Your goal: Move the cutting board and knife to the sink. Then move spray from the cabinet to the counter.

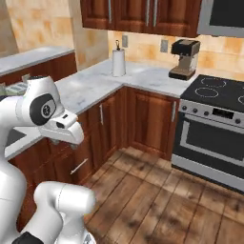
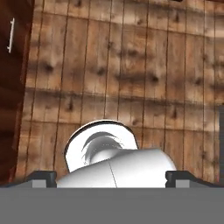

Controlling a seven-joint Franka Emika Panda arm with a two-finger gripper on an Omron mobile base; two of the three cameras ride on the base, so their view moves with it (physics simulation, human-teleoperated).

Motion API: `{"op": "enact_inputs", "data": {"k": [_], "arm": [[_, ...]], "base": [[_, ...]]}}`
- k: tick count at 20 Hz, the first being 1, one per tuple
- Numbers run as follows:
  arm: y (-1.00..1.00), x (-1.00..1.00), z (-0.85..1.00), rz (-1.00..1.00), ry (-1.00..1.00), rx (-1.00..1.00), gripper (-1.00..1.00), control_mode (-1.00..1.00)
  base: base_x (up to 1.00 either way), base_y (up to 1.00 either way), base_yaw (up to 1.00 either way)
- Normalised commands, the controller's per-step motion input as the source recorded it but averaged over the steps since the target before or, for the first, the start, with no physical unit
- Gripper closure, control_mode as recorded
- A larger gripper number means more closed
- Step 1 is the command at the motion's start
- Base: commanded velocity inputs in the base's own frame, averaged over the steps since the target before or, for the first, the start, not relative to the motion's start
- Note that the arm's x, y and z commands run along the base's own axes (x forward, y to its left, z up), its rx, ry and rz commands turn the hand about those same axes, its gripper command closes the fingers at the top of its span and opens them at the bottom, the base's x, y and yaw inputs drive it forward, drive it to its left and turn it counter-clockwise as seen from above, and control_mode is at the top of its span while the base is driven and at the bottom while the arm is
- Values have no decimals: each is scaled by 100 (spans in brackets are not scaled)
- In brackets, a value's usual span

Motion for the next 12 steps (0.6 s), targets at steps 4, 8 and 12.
{"op": "enact_inputs", "data": {"k": [4,8,12], "arm": [[0,0,0,0,0,0,-100,100],[0,0,0,0,0,0,-100,100],[0,0,0,0,0,0,-100,100]], "base": [[1,-70,-77],[14,-68,-72],[40,-46,-67]]}}
